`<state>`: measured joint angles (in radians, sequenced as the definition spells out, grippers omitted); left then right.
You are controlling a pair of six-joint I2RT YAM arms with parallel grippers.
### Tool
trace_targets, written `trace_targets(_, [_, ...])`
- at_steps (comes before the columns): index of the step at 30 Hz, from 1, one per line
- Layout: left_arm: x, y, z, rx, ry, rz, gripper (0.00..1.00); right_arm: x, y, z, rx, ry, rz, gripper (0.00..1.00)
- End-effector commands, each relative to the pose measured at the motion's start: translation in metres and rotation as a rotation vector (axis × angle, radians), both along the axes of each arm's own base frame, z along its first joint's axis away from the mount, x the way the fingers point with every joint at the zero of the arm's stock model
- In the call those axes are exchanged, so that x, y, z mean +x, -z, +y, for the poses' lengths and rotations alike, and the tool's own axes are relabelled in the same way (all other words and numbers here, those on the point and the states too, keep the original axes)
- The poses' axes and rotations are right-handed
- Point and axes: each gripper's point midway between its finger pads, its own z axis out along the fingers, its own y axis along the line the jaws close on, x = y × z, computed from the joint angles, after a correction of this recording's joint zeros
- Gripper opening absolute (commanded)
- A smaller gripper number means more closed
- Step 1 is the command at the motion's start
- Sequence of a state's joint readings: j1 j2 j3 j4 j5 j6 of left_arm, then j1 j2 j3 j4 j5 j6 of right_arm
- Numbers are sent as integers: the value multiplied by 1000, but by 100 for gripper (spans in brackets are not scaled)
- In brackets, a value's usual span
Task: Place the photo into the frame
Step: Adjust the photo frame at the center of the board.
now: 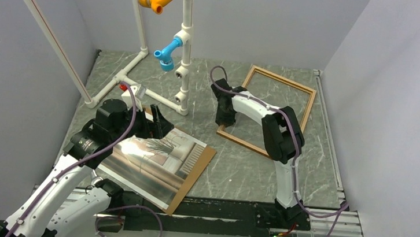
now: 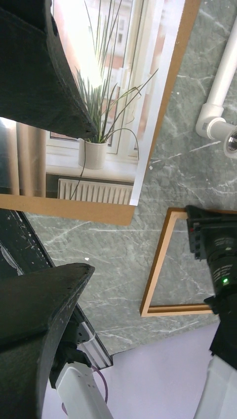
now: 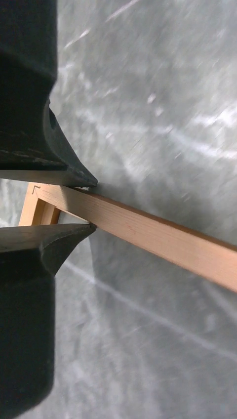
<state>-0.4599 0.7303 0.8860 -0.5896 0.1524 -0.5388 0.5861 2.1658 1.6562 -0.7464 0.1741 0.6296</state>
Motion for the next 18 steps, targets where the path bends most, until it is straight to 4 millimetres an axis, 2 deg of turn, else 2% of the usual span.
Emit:
trace_targets(1, [2,-11,-1,-6,5,-34,99,-44,1,-25,-49,-18,63,24])
trace_targets(7, [2,-11,-4,-25,13,-32,99,-84,-14,-35,-58,-82,53,8])
trace_targets(10, [2,-9,-5,-27,13,-24,99,-102,-18,-39,-72,-104,57,3])
trace_targets(17, [3,-5,-4,-24,8,-19,99,-140,-13,-50,-146,-137,74,0])
trace_targets(18, [3,-4,-5,-24,9,-19,99,-142,-12,-53,-163,-135,73,4])
